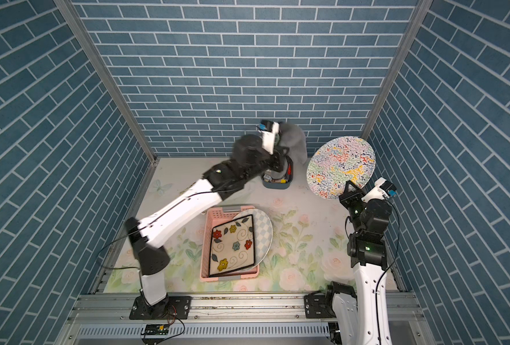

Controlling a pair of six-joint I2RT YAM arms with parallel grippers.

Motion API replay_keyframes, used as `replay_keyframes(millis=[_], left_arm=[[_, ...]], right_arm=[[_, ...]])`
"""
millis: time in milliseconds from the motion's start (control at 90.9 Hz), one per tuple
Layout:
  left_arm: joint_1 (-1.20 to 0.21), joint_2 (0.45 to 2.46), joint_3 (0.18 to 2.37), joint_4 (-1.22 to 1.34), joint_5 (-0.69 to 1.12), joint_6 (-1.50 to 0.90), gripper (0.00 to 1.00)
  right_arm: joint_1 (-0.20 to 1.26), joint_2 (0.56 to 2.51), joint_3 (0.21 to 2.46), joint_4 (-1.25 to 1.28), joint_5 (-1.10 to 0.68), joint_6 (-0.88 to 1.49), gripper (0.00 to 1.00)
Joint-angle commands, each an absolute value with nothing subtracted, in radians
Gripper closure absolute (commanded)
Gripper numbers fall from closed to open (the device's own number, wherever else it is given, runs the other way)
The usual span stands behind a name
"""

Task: Wipe the wet plate dry
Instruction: Wipe the plate with towel.

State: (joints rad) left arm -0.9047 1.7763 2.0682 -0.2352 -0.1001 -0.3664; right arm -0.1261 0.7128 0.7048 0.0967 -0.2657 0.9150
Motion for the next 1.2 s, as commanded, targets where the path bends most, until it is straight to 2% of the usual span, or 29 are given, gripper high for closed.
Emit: replay_keyframes(millis=[0,110,330,572,682,814,880,990,1089,1188], left_arm=[[-0.919,1.756,1.955,-0.29,-0.21,-0.337,1.0],[-0.919,1.749,1.906,-0.329,-0.27,-0.31,1.0],[-0.922,1.772,1.798,-0.329,-0.161,-0.367,1.0],[-0.958,1.694,1.537,-0.212,-0.005,-0.426,1.0],[-0.937,1.657,1.509,-0.308,-0.146,-0.466,1.0],[-0.808,1.598,1.526,-0.39,-0.257,-0.519,1.0],[-0.796,1.587,1.539,-0.341,-0.241,-0.482,1.0],[-0.842,1.646,1.596,-0.288,-0.08,-0.449,1.0],[-0.848,1.703,1.642,-0.379,-0.173,-0.469,1.0],[-0.729,1.6,1.518,-0.327,-0.2,-0.545,1.0]], right_arm=[[-0.004,0.716,0.693,0.471,-0.368,1.061,1.0],[0.151,0.766,0.699,0.587,-0.299,1.091,1.0],[0.325,0.867,0.718,0.719,-0.204,1.159,1.0],[0.341,0.958,0.772,0.776,-0.141,1.182,1.0],[0.34,1.011,0.824,0.805,-0.174,1.177,1.0],[0.406,1.081,0.872,0.87,-0.308,1.171,1.0],[0.48,1.106,0.895,0.859,-0.35,1.132,1.0],[0.544,1.118,0.9,0.867,-0.378,1.099,1.0],[0.526,1.048,0.892,0.815,-0.307,1.061,1.0],[0.481,0.979,0.885,0.753,-0.259,1.024,1.0]])
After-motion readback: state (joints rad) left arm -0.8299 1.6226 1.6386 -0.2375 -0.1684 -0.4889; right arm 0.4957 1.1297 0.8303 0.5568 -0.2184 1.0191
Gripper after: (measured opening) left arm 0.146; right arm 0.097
